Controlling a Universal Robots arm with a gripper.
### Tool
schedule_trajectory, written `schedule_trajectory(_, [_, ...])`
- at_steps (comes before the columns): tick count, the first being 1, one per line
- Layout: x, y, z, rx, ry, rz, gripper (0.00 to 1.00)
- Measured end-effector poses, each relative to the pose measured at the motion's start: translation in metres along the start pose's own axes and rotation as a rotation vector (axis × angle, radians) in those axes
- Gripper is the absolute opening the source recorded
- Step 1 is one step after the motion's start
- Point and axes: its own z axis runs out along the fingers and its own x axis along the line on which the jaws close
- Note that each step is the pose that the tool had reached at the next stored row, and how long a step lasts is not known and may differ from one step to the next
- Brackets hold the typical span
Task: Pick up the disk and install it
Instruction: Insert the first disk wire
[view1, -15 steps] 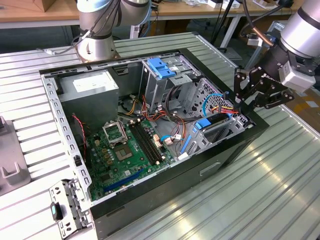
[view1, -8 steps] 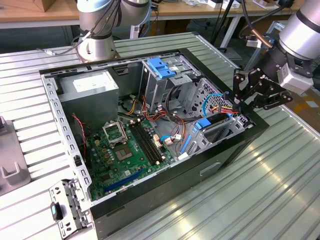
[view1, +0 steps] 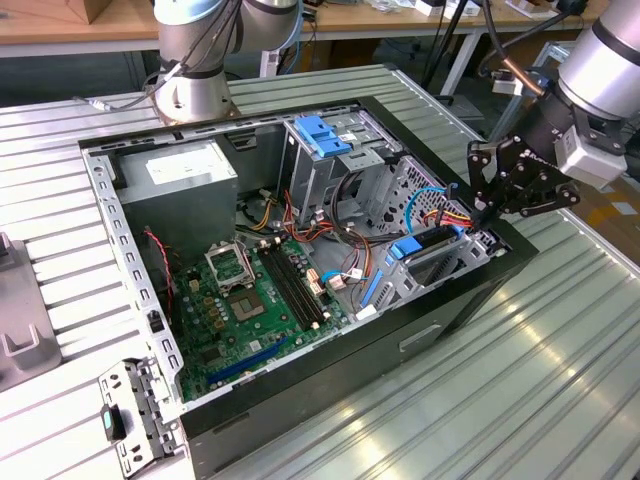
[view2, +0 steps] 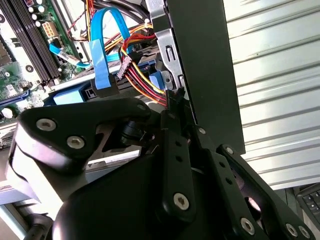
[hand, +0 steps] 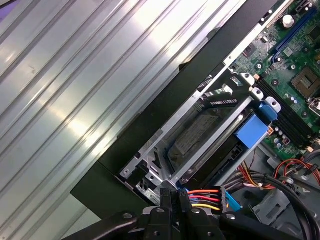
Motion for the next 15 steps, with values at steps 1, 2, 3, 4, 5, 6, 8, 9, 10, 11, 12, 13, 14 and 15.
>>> schedule_trajectory(1, [0.0000,0.0000,0.0000,0.0000,0.0001,0.000,0.17])
schedule_trajectory(2, [0.0000,0.0000,0.0000,0.0000,0.0000,0.000,0.17])
schedule_trajectory(3, [0.0000,0.0000,0.0001,0.0000,0.0001,0.000,0.17])
schedule_trajectory(4, [0.0000,0.0000,0.0001,-0.0001,0.0001,0.000,0.17])
schedule_trajectory(5, [0.0000,0.0000,0.0001,0.0000,0.0000,0.000,0.17])
schedule_trajectory(6, [-0.0003,0.0004,0.0002,0.0002,-0.0001,0.000,0.17])
schedule_trajectory(8, [-0.0056,0.0063,0.0003,0.0004,-0.0003,0.001,0.17])
schedule_trajectory(9, [-0.0075,0.0083,0.0003,0.0008,-0.0007,0.001,0.17])
schedule_trajectory(10, [-0.0089,0.0099,0.0004,0.0013,-0.0012,0.001,0.17])
schedule_trajectory(11, [-0.0112,0.0124,0.0003,0.0021,-0.0019,0.002,0.17])
schedule_trajectory(12, [-0.0126,0.0138,0.0003,0.0025,-0.0021,0.003,0.17])
schedule_trajectory(13, [-0.0154,0.0161,0.0005,0.0035,-0.0026,0.005,0.17])
schedule_trajectory(14, [-0.0184,0.0184,0.0005,0.0044,-0.0029,0.006,0.17])
schedule_trajectory(15, [-0.0214,0.0210,0.0006,0.0055,-0.0035,0.007,0.17])
